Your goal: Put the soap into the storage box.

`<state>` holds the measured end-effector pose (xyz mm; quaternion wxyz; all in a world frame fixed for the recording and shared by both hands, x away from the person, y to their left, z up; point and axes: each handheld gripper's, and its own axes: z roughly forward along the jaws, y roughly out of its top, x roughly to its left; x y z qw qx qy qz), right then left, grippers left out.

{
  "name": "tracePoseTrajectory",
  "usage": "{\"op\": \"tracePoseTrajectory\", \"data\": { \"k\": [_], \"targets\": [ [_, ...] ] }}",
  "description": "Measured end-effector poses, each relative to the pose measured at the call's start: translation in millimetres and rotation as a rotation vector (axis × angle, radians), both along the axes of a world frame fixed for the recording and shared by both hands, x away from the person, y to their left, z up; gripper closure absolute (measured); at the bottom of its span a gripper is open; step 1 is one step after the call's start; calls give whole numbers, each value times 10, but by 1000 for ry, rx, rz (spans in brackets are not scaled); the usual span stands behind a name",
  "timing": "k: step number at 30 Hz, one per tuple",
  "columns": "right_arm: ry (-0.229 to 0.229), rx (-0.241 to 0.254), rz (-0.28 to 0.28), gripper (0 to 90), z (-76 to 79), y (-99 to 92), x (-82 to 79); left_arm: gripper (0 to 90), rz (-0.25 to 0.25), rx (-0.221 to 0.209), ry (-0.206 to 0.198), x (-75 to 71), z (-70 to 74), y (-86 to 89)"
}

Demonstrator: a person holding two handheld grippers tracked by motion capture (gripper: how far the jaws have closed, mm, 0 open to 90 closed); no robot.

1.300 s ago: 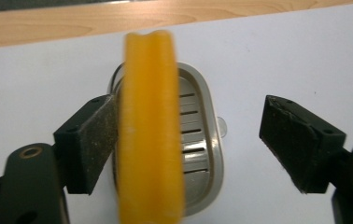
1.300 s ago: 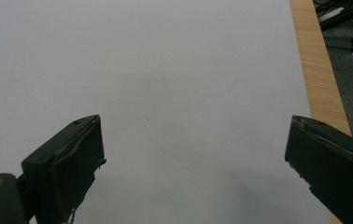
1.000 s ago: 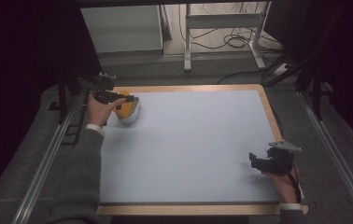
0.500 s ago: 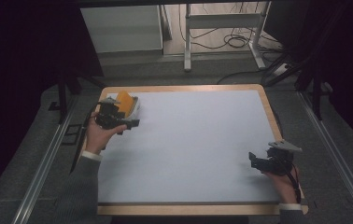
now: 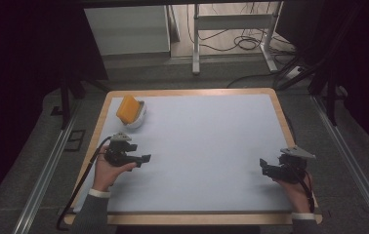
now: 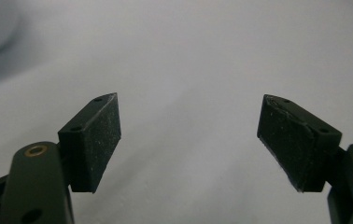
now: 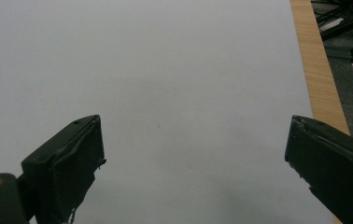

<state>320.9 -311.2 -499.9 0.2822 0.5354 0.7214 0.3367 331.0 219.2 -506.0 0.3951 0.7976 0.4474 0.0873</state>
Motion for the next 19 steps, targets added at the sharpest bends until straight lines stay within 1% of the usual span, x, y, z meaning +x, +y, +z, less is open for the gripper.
{"op": "tracePoseTrajectory", "data": {
  "k": [1, 3, 4, 5, 6, 7, 10, 13, 19],
  "targets": [
    [0, -2, 0, 46, -4, 8, 0, 222, 1, -11, 7, -21, -62, 8],
    [1, -4, 1, 46, -6, 13, 0, 223, 5, -15, 12, -30, -89, 13],
    [2, -7, 8, 46, -8, 17, -1, 223, 9, 0, 19, -32, -114, 12],
    [2, -8, 10, 46, -10, 31, 0, 221, 19, 21, 12, -37, -111, 5],
    [2, -8, 10, 46, -10, 31, 0, 221, 19, 21, 12, -37, -111, 5],
    [3, -12, 14, 46, -15, 39, 7, 221, 20, 4, 5, -34, -104, -2],
    [4, -14, 13, 46, -16, 39, 11, 221, 17, 6, 7, -30, -112, -15],
    [-1, -12, 15, 46, -3, 37, 1, 217, 16, 20, 16, -28, -143, -35],
    [-10, -9, 16, 46, 15, 42, -7, 209, 16, 15, 11, -44, -132, -28]
  ]
}}
